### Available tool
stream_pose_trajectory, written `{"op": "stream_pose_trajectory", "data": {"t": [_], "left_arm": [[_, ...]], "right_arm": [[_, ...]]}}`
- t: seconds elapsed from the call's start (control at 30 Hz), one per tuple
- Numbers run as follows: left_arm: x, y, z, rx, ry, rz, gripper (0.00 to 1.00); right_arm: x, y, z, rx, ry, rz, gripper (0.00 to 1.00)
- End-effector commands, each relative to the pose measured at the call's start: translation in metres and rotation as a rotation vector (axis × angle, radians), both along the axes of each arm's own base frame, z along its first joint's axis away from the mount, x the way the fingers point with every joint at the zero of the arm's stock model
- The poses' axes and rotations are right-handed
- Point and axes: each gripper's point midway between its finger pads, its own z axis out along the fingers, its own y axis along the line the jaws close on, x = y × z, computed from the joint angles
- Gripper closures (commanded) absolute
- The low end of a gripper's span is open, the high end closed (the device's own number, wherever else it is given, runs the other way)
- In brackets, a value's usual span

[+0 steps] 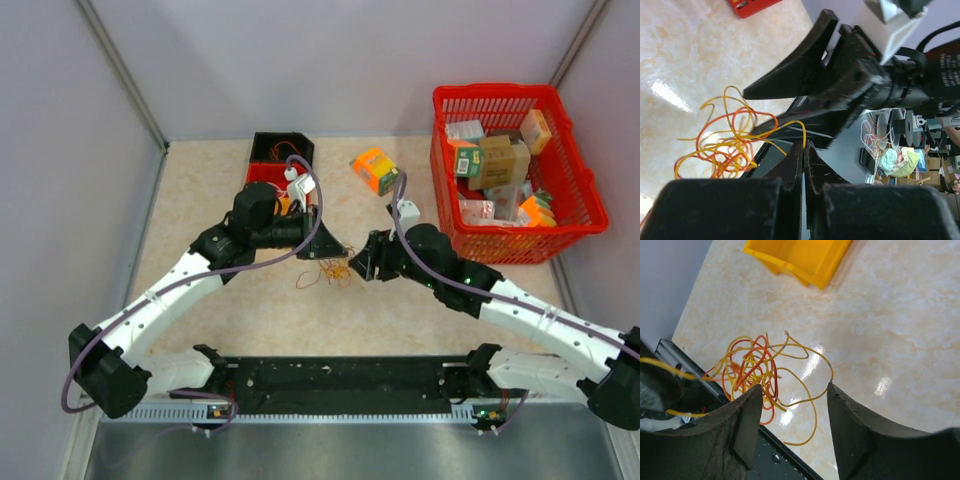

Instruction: Untangle the cables

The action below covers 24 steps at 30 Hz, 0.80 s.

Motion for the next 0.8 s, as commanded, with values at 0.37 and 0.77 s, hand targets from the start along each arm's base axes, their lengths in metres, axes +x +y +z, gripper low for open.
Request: {"op": "stream_pose_trajectory", "data": {"t": [0.37,0.77], "left_arm": [[-0.014,-0.001,0.027,-0.076,-0.087,-0.051,1.0],[-0.023,-0.013,0.036,-0.146,-0.052,-0.145,1.0]], "right_arm": [[0.011,0.032,0.033,0.212,-0.145,0.119,0.6],[0.002,0.021,0.03,0.219,-0.177,0.123,0.54]]}}
